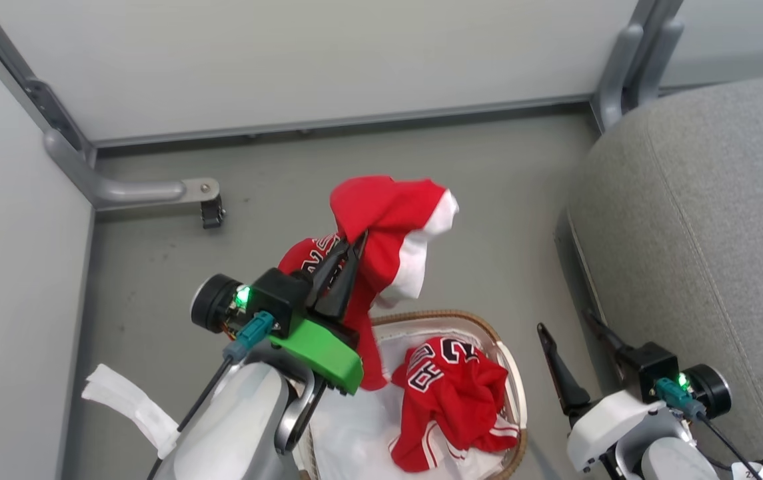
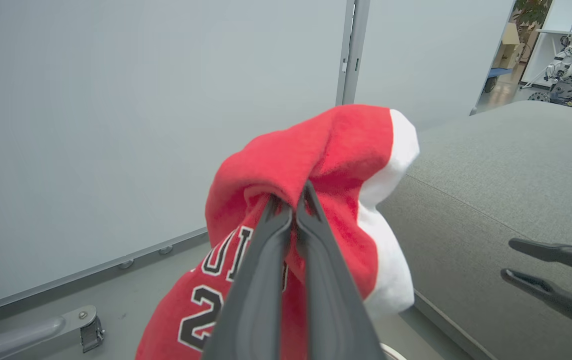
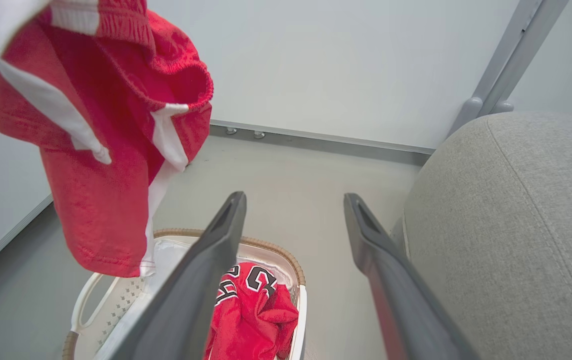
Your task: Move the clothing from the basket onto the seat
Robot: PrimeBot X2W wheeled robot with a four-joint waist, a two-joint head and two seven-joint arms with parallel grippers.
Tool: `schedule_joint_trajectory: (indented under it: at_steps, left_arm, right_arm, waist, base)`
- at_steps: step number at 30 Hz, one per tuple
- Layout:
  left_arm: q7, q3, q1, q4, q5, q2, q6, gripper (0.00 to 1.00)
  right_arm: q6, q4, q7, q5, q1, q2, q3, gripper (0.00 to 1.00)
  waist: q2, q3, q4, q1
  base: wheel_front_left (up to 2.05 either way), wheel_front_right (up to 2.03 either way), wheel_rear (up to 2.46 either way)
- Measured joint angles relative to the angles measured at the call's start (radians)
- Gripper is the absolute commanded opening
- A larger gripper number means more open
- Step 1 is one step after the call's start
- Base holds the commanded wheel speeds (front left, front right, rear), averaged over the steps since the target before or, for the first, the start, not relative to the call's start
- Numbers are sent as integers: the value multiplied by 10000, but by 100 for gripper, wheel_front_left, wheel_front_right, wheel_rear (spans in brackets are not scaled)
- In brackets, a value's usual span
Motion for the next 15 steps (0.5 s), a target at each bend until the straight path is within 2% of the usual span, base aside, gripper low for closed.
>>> schedule_joint_trajectory:
  at_steps: [5, 11, 15]
  left_arm:
    - [-2, 299, 22, -813, 8, -148, -4, 0]
    - [-2, -224, 33, -1260, -142, -249, -15, 0]
    - [-2, -495, 33, -1260, -278, -259, -15, 0]
  right_arm:
    - [0, -44, 0, 130, 237, -90, 594, 100]
    - [2, -640, 0, 729, 41, -359, 2579, 100]
    - [2, -1187, -13, 1089, -765, -439, 3287, 100]
  waist:
    - [0, -574, 208, 0]
    - [0, -884, 525, 0]
    - [0, -877, 783, 0]
  base:
    - [0, 0, 0]
    - [0, 0, 0]
    - [0, 0, 0]
